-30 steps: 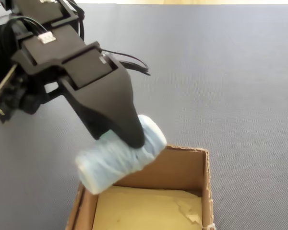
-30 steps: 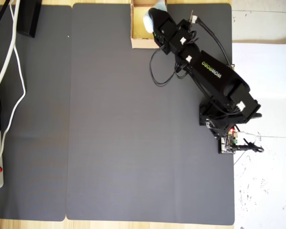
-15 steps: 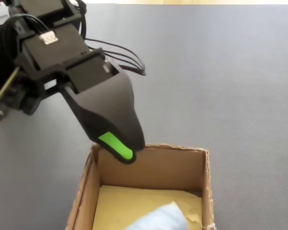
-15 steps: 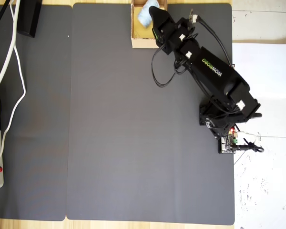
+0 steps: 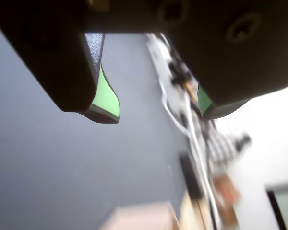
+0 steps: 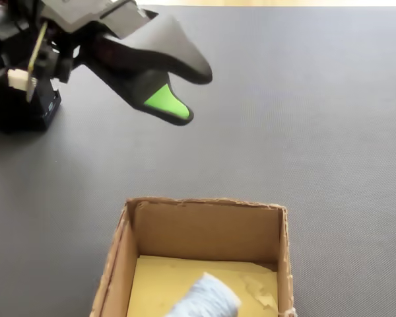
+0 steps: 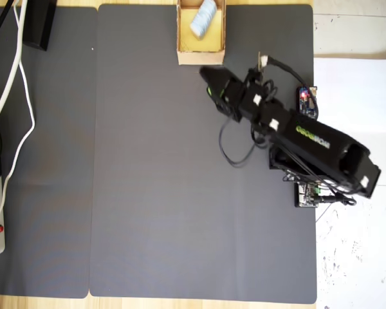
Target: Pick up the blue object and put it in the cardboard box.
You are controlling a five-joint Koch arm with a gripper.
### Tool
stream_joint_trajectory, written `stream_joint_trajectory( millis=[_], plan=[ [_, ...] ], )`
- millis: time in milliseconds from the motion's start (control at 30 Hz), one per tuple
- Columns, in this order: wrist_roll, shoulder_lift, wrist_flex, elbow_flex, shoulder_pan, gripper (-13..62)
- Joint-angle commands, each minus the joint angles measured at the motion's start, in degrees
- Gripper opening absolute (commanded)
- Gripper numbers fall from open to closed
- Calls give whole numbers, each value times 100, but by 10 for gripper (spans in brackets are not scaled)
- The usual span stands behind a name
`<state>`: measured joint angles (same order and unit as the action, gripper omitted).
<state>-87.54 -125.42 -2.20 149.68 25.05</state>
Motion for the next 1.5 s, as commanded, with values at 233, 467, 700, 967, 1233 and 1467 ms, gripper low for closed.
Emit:
stream_joint_trajectory(
  millis=[233, 467, 700, 967, 1233, 1467],
  plan=[
    [-176, -1037, 413, 1459, -1213, 357],
    [-237, -1037, 721, 2575, -1257, 355],
    [-237, -1037, 598, 2900, -1547, 355],
    [-246, -1037, -88, 2900, -2004, 348],
    [-211, -1037, -114, 2900, -1960, 352],
    [-202, -1028, -88, 2900, -1934, 349]
  ],
)
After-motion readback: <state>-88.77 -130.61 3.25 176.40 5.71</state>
